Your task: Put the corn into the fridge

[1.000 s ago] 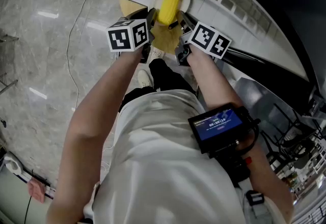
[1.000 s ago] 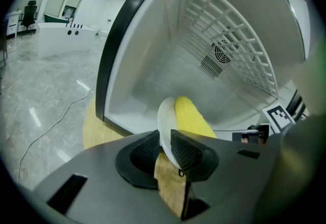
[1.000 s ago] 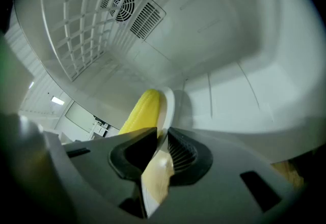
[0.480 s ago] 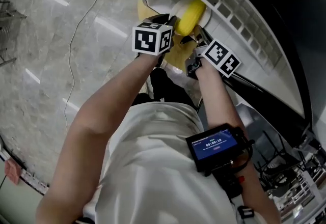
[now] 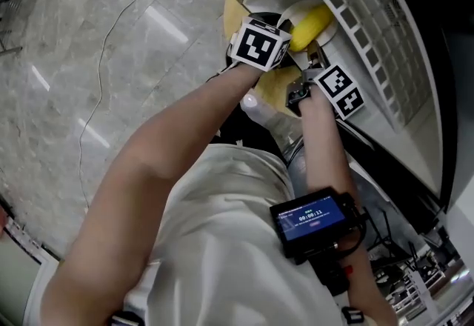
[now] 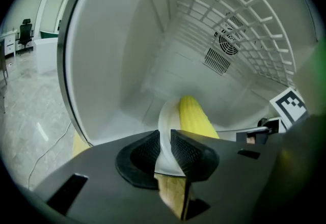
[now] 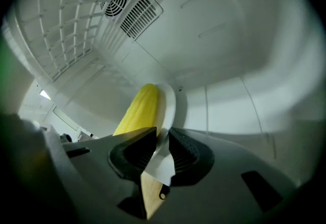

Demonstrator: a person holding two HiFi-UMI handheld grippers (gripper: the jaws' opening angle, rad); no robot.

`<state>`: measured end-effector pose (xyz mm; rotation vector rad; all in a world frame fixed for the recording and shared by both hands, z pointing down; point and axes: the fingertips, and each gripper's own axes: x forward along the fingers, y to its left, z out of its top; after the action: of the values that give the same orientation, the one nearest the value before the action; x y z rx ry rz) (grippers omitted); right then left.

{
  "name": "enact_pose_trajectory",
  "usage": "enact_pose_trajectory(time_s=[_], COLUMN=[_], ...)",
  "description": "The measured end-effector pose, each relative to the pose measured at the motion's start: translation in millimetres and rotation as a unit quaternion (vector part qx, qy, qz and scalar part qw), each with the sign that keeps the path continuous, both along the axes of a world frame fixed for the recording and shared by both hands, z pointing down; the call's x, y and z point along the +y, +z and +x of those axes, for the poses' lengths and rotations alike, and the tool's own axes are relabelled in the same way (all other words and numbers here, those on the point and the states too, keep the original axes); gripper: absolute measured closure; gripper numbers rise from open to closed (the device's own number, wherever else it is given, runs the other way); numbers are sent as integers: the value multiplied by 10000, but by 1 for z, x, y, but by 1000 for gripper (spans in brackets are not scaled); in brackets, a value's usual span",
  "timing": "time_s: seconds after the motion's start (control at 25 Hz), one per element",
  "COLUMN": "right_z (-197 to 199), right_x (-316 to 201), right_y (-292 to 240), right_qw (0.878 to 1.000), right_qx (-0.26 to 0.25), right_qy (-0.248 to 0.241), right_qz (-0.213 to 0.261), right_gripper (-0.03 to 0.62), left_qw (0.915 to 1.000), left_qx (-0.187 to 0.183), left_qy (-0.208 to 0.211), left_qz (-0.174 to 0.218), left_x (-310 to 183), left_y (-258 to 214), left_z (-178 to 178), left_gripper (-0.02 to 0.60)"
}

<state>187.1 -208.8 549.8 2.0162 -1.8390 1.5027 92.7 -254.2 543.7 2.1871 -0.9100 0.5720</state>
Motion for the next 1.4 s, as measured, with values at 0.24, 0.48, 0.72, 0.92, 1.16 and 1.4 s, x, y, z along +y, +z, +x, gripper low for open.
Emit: enact_pose_trajectory(time_s=[0.24, 0.48, 0.72, 0.92, 1.16, 1.4], right_z=[10, 20, 20, 25, 28, 35], right_x=[-5, -6, -9, -5, -7, -3], right_y=[-2, -2, -4, -3, -5, -7], right_qw=[9993, 9981, 9972, 9951, 9938, 9930], right_qx=[306, 373, 570, 831, 967, 1048], right_qy=[177, 367, 290, 328, 385, 502], right_qz=[-133, -315, -396, -434, -382, -229], right_gripper=[533, 533, 531, 522, 520, 520], left_qw=[9993, 9983, 9982, 9976, 9978, 9987], left_qx=[-287, -447, -443, -462, -475, -270], left_qy=[202, 367, 366, 480, 446, 231], left_qz=[110, -12, -182, -162, 128, 371], left_x=[-10, -13, -14, -10, -18, -23], left_y=[2, 2, 9, 12, 9, 0], left_z=[14, 26, 26, 30, 22, 13], left_gripper=[512, 512, 512, 511, 494, 485])
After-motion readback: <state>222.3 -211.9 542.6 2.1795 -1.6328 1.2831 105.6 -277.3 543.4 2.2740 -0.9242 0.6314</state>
